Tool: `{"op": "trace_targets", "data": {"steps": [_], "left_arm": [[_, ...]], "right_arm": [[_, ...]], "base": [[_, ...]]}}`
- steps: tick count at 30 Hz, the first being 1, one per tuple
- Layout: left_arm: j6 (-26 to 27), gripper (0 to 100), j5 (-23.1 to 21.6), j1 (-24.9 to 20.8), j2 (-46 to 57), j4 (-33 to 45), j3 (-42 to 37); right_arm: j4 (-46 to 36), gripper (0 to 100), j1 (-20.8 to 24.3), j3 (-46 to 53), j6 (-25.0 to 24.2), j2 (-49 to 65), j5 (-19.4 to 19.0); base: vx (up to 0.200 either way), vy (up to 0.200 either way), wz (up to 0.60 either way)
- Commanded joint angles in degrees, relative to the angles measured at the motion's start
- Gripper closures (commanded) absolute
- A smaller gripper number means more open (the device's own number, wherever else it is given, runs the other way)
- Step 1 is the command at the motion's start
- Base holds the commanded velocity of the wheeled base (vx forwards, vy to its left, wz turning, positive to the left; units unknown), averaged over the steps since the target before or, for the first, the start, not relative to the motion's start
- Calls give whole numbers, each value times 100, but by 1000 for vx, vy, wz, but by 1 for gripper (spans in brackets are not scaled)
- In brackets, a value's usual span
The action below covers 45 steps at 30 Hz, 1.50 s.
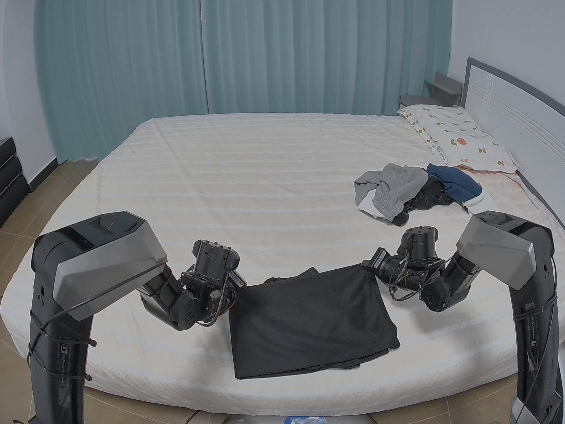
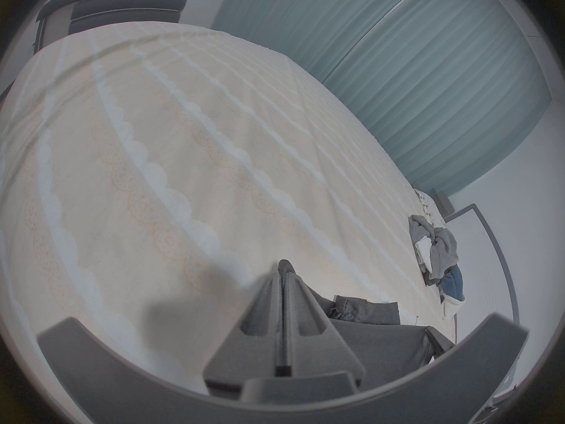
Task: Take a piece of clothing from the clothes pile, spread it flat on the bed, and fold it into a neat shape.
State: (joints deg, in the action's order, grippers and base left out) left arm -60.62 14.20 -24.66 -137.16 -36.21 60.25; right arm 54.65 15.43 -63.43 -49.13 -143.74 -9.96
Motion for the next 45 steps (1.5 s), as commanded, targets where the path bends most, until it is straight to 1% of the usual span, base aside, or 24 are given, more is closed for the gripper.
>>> {"op": "trace_targets", "data": {"steps": [1, 7, 21, 22, 25, 26, 31, 35, 37, 39, 42, 43, 45], "left_arm": [[7, 100, 12, 32, -92, 0, 93], [42, 100, 4, 84, -180, 8, 216], [59, 100, -23, 93, -224, 43, 286], [59, 0, -23, 93, -224, 43, 286], [59, 0, -40, 93, -215, 52, 286], [59, 0, -40, 93, -215, 52, 286], [51, 0, -49, 102, -197, 52, 277], [42, 0, -58, 111, -180, 52, 216], [33, 0, -58, 146, -127, 43, 137], [59, 0, -102, 172, 31, 0, -101], [156, 0, -418, 181, 339, -9, -496], [244, 0, -656, 181, 488, -9, -672], [376, 0, -937, 190, 673, -18, -909]], "right_arm": [[19, 100, -5, -56, 0, -84, 3], [19, 100, -58, -249, 9, -190, 179], [19, 100, -49, -328, 0, -357, 196], [19, 100, -49, -319, 0, -357, 196], [28, 100, -40, -311, 0, -357, 196], [28, 0, -40, -311, 0, -357, 196], [178, 0, -58, -196, -9, -277, 187], [362, 0, -137, 120, -27, 13, 170], [441, 0, -181, 401, -79, 276, 152], [529, 0, -286, 762, -246, 549, 117], [661, 0, -357, 1315, -475, 848, 99], [749, 0, -410, 1614, -536, 935, 99], [898, 0, -462, 2019, -580, 1041, 99]], "base": [[0, 0, 0], [0, 0, 0], [0, 0, 0], [0, 0, 0], [0, 0, 0], [0, 0, 0], [0, 0, 0], [0, 0, 0], [0, 0, 0], [0, 0, 0], [0, 0, 0], [0, 0, 0], [0, 0, 0]]}}
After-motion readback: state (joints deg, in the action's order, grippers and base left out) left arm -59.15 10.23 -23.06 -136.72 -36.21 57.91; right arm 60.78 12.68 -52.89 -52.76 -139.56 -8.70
